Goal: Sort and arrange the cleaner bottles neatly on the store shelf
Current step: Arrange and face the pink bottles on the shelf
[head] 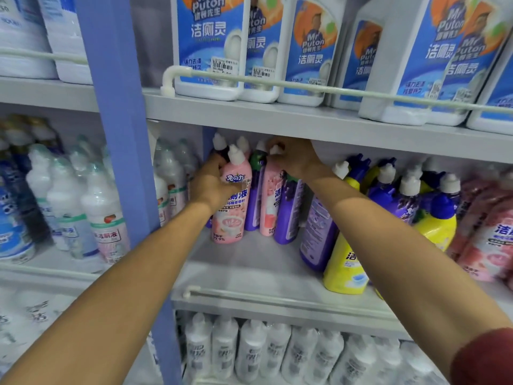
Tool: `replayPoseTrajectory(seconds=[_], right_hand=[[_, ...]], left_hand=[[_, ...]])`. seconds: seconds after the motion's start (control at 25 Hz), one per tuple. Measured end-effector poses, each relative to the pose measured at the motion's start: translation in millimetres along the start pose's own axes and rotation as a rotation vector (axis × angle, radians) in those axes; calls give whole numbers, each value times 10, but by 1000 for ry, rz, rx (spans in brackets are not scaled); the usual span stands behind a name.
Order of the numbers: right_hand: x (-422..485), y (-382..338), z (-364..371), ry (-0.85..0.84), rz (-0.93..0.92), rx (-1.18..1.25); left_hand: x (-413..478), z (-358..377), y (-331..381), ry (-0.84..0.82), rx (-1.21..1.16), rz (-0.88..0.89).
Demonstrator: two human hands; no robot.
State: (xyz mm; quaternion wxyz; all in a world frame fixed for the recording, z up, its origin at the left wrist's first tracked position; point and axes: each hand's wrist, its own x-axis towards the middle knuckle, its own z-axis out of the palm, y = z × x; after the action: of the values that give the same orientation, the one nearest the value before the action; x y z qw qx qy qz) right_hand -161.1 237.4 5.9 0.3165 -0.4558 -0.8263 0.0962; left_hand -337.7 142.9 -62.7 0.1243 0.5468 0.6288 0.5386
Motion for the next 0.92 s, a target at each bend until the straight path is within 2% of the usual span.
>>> replayPoseTrajectory(seconds=[0.12,0.2,0.36,0.44,0.52,0.6,0.68,0.92], right_hand=[[-192,17,-56,19,-47,146],[-320,22,-143,18,-62,148],[-593,-31,-250,-9,-102,239],[-748,10,-174,-58,-74,334],[-962,61,-9,-185,29,495],[-1184,109,149,-243,140,677],[-1368,127,255,-166,149,705],[-1768,-36,-14,227,146,456]], left_hand=[[-42,-12,0,46,-14,-19],[-89,-35,11,55,-8,-52],[-184,-89,-6,-52,-36,-73],[-235,-101,-7,-140,-60,-83],[-323,-92,-32,-200,-83,-95],[-442,-84,-79,-197,-82,-101],[-548,-95,-95,-183,-104,-75],[-703,-177,375,-253,-168,103]])
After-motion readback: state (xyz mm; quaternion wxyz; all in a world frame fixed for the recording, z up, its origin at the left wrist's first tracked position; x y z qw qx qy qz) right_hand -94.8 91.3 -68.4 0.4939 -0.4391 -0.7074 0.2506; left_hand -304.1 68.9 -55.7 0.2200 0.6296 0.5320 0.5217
